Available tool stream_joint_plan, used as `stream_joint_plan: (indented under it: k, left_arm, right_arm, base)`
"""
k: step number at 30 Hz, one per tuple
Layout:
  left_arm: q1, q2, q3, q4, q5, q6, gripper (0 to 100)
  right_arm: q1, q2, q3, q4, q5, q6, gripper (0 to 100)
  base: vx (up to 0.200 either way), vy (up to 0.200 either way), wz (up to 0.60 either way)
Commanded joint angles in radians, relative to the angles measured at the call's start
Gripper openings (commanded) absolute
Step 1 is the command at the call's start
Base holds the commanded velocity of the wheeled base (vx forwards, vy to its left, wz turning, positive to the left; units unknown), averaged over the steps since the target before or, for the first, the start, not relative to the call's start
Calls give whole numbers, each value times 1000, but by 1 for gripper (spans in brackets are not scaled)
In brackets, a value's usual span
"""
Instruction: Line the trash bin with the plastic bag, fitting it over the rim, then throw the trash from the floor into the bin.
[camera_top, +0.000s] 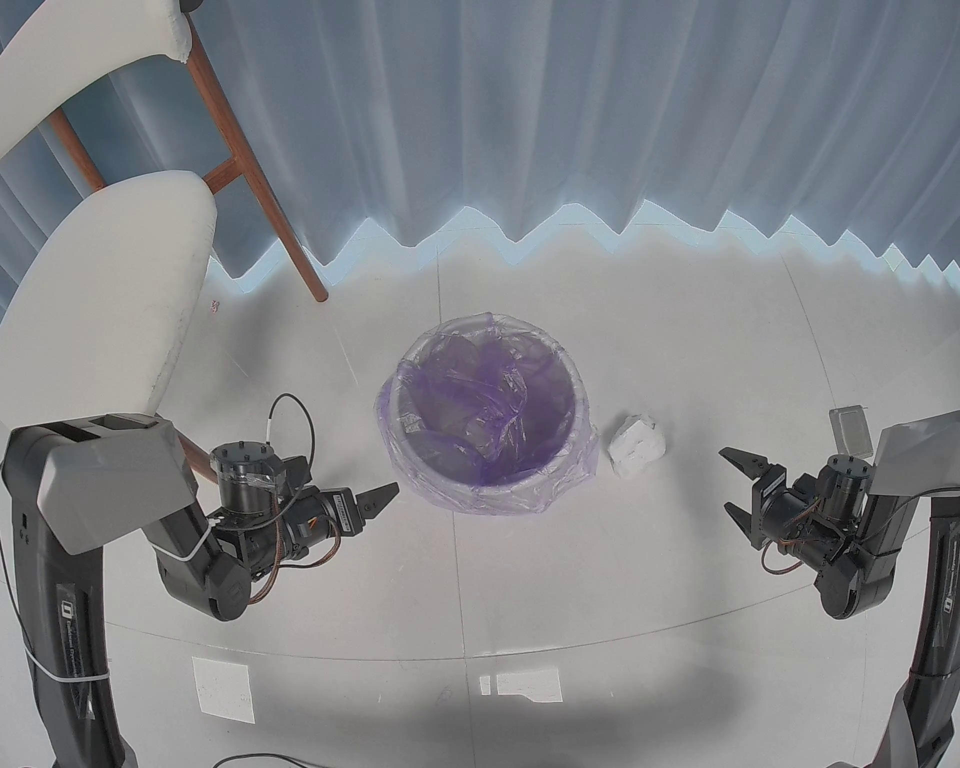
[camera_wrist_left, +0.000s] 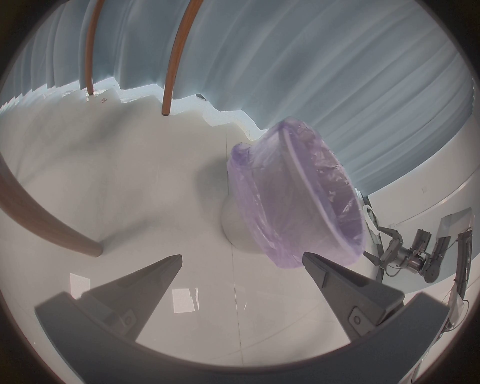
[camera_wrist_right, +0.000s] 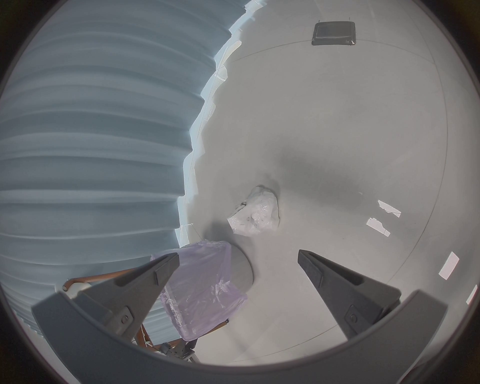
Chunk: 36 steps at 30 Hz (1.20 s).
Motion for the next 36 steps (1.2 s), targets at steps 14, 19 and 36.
stream_joint_plan:
  k: [14,19,36]
  left_arm:
    - [-7,169,-191,-66,12,-189,100]
    - [-13,212,-260,-83,64,-225,100]
    - [-2,345,-454,57,131,-297,100]
  right_arm:
    - [-3,12,-10,-18,0,2,100]
    - [-1,12,-9,-18,0,1,100]
    - [-1,26,-10,-18,0,-1,100]
  base:
    - [0,0,0]
    - [0,0,0]
    - [0,0,0]
